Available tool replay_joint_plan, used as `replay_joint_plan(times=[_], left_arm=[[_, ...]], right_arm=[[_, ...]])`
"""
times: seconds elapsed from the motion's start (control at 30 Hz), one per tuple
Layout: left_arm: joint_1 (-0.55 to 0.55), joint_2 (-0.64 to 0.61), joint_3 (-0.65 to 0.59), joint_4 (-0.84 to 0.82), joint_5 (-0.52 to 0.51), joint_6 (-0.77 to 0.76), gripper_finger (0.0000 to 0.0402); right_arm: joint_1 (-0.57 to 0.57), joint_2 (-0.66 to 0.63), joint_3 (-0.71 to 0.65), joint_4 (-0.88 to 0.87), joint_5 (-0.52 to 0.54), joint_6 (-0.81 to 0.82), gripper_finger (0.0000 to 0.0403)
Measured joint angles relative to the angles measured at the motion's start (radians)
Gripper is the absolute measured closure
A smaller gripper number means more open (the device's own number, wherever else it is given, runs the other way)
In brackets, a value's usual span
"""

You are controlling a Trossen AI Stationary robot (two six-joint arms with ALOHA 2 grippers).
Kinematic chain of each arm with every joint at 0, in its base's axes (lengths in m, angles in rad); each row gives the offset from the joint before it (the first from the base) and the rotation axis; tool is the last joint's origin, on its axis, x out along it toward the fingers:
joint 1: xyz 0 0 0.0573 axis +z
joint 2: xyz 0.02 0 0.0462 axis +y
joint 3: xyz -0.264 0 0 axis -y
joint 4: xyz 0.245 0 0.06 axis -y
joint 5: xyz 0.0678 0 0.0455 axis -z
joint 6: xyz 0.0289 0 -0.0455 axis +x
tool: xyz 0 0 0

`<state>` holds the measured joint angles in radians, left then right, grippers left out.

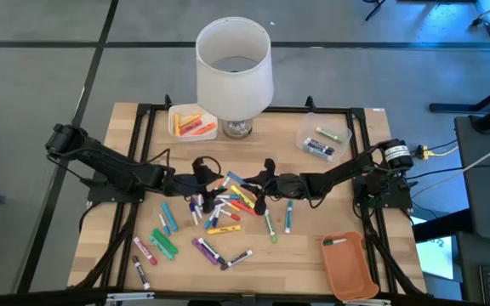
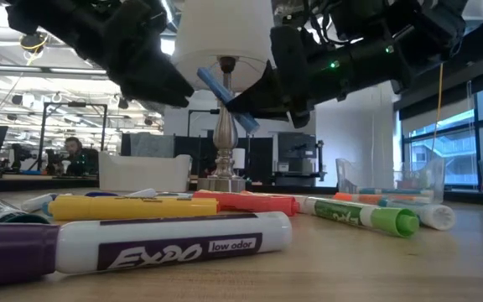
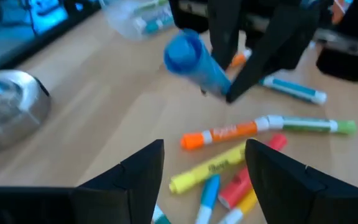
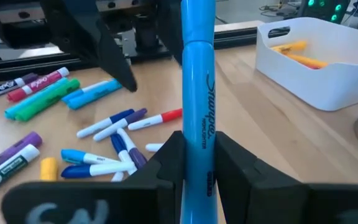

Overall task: Pick & Place Markers
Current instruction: Put the dark blue highlighter into the white bin

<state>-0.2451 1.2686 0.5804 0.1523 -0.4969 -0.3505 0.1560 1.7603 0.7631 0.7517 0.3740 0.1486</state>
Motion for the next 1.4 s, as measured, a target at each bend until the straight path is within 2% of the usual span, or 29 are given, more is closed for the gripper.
replay_joint_plan(times=[0.27, 0.5, 0.63, 0.73, 1.03, 1.4], left_arm=[[0.008, 0.000, 0.000, 0.119, -0.011, 0.126, 0.0177], [0.030, 0.000, 0.000, 0.123, -0.001, 0.182, 0.0186], [0.031, 0.000, 0.000, 0.128, 0.058, 0.189, 0.0218], [0.031, 0.000, 0.000, 0.129, 0.089, 0.190, 0.0253], [0.030, 0.000, 0.000, 0.128, 0.094, 0.206, 0.0342], [0.031, 0.000, 0.000, 0.081, 0.127, 0.244, 0.0359]], right_arm=[[-0.003, 0.000, 0.001, -0.032, -0.031, -0.046, 0.0335], [0.000, 0.000, 0.001, -0.024, -0.037, -0.094, 0.0335], [0.000, 0.000, 0.001, -0.025, -0.098, -0.164, 0.0335], [0.000, 0.000, 0.001, -0.027, -0.105, -0.171, 0.0335], [-0.001, -0.001, 0.001, -0.039, -0.109, -0.156, 0.0335], [-0.001, -0.001, 0.001, -0.063, -0.117, -0.156, 0.0335]])
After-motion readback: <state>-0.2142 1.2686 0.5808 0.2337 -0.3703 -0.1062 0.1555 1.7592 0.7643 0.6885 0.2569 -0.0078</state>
